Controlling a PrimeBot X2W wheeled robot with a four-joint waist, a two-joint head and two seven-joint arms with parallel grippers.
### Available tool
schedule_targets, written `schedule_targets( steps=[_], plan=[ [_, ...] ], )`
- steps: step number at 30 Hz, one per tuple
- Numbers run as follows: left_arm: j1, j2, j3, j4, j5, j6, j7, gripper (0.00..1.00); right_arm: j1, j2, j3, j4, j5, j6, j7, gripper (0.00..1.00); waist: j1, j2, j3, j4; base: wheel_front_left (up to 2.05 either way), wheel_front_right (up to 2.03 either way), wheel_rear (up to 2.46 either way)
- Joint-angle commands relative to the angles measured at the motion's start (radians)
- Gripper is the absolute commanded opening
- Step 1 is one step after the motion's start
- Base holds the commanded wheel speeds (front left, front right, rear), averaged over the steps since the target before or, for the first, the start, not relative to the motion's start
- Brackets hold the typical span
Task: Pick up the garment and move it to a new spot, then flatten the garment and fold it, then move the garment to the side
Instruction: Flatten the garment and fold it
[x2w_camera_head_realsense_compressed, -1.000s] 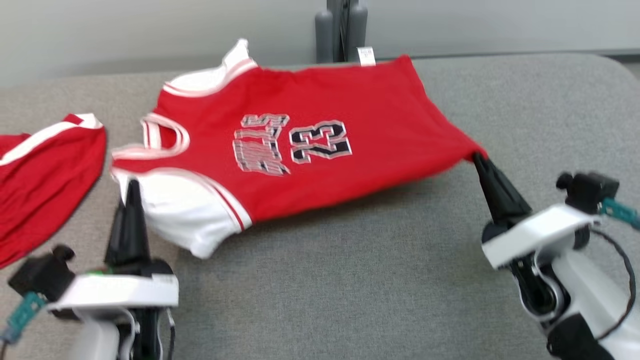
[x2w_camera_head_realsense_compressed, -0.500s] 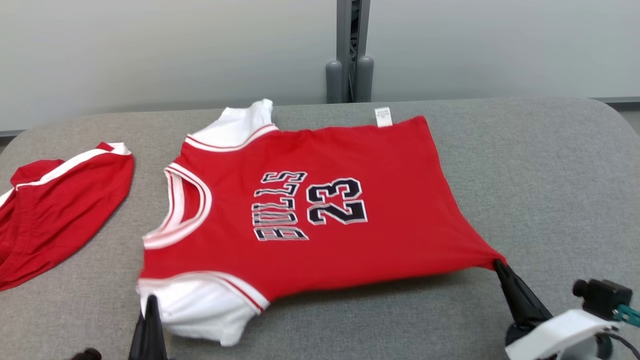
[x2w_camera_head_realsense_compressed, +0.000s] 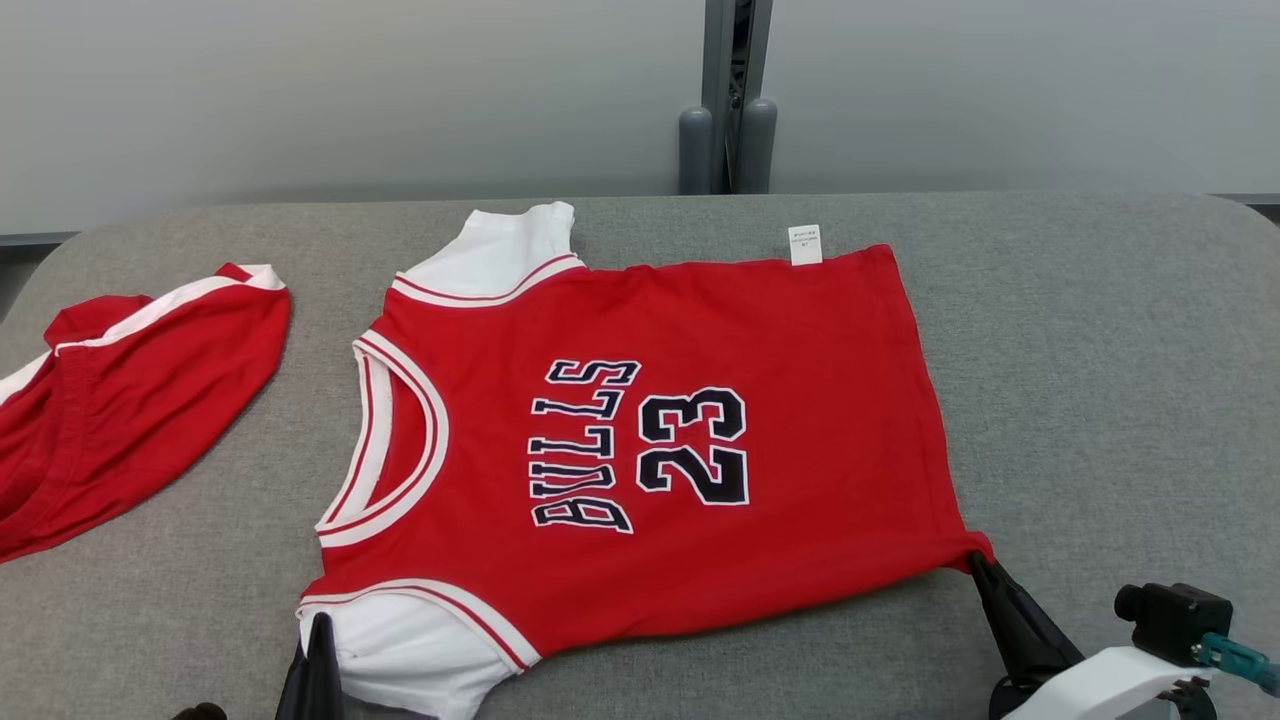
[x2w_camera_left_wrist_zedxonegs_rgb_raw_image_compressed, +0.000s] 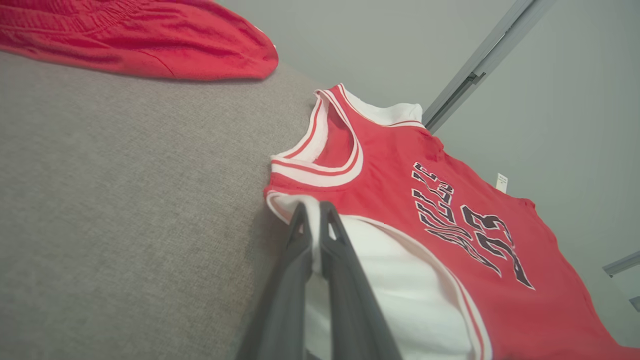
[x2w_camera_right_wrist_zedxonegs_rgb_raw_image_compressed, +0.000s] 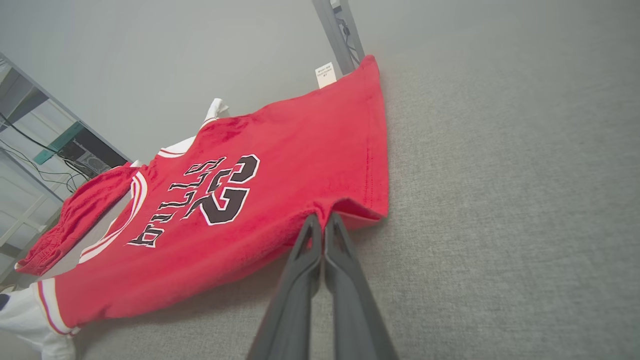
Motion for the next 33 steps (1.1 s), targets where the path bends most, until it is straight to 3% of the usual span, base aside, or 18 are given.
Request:
schedule_targets(
  steps=[1, 9, 15, 22, 33],
  plan=[
    [-0.027, 0.004, 0.006, 0.004, 0.010, -0.009, -0.001, 0.00, 0.009, 0.005, -0.009, -0.013, -0.013, 0.000, 0.010, 0.00, 0.0001, -0.0001, 0.002, 0.003, 0.00, 0.00, 0.00],
    [-0.101, 0.007, 0.017, 0.011, 0.048, -0.039, -0.001, 0.00, -0.042, 0.022, -0.042, -0.058, -0.053, 0.000, 0.044, 0.00, 0.0001, -0.0001, 0.022, 0.004, 0.00, 0.00, 0.00],
    [-0.179, 0.028, 0.023, 0.048, 0.059, -0.048, 0.000, 0.00, -0.130, 0.024, -0.019, -0.017, -0.056, 0.000, 0.057, 0.00, 0.0001, -0.0001, 0.030, -0.015, 0.00, 0.00, 0.00],
    [-0.324, 0.062, 0.011, 0.148, 0.061, -0.060, 0.034, 0.00, -0.282, 0.024, 0.033, 0.134, -0.048, 0.000, 0.058, 0.00, 0.0001, -0.0001, 0.052, -0.035, 0.00, 0.00, 0.00],
    [-0.554, 0.104, -0.001, 0.425, 0.061, -0.079, 0.062, 0.00, -0.519, 0.066, 0.153, 0.414, -0.029, 0.000, -0.008, 0.00, 0.0001, -0.0001, 0.107, -0.069, 0.00, 0.00, 0.00]
  ],
)
